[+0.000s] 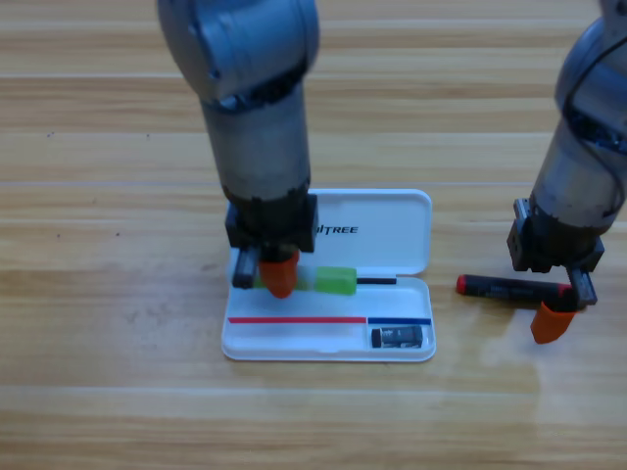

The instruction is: Clean up eraser and pencils

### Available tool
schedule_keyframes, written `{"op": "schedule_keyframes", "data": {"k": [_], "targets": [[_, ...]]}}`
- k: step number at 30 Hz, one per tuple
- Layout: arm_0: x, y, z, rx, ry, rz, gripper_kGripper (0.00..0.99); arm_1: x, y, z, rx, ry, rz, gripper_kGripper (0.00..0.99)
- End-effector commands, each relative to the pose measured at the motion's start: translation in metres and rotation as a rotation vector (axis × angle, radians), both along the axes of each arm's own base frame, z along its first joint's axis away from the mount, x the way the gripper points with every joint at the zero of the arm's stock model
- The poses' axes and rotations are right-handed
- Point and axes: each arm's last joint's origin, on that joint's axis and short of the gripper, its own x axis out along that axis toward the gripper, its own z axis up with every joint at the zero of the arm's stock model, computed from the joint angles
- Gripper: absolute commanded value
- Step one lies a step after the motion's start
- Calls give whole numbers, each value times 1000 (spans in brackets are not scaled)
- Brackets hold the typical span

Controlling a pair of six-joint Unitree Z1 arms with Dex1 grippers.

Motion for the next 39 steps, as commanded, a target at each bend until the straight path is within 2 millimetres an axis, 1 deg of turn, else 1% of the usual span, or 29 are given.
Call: {"op": "schedule_keyframes", "data": {"k": [1, 5, 9, 10, 11, 12, 15, 16, 20, 33, 36, 39], "targets": [[1, -16, -38, 57, 60, 3, 0, 28, -6, -39, -51, 20, -23, 939], [1, -17, -47, 71, 74, 8, 0, 32, -3, -43, -55, 20, -7, 905], [0, -14, -54, 72, 87, 13, 0, 32, -3, -45, -57, 25, 7, 779], [-1, -14, -56, 72, 87, 10, 0, 32, -3, -46, -58, 30, 13, 724], [-1, -14, -57, 70, 87, 12, 0, 32, -3, -48, -61, 36, 19, 638], [-2, -13, -58, 73, 89, 10, 0, 32, -3, -49, -65, 41, 27, 523], [-2, -12, -59, 68, 90, 10, 0, 32, -3, -56, -75, 59, 46, 115], [-3, -11, -60, 68, 91, 8, 0, 33, -2, -59, -80, 65, 50, 0], [-4, -9, -61, 67, 94, 5, 0, 33, -2, -65, -89, 75, 58, 0], [-4, -11, -68, 60, 106, 14, 0, 34, -1, -63, -90, 68, 56, 0], [-3, -12, -69, 58, 108, 27, 0, 33, -2, -59, -86, 61, 55, 0], [-3, -12, -71, 58, 114, 33, 0, 30, -4, -47, -72, 41, 53, 0]]}}
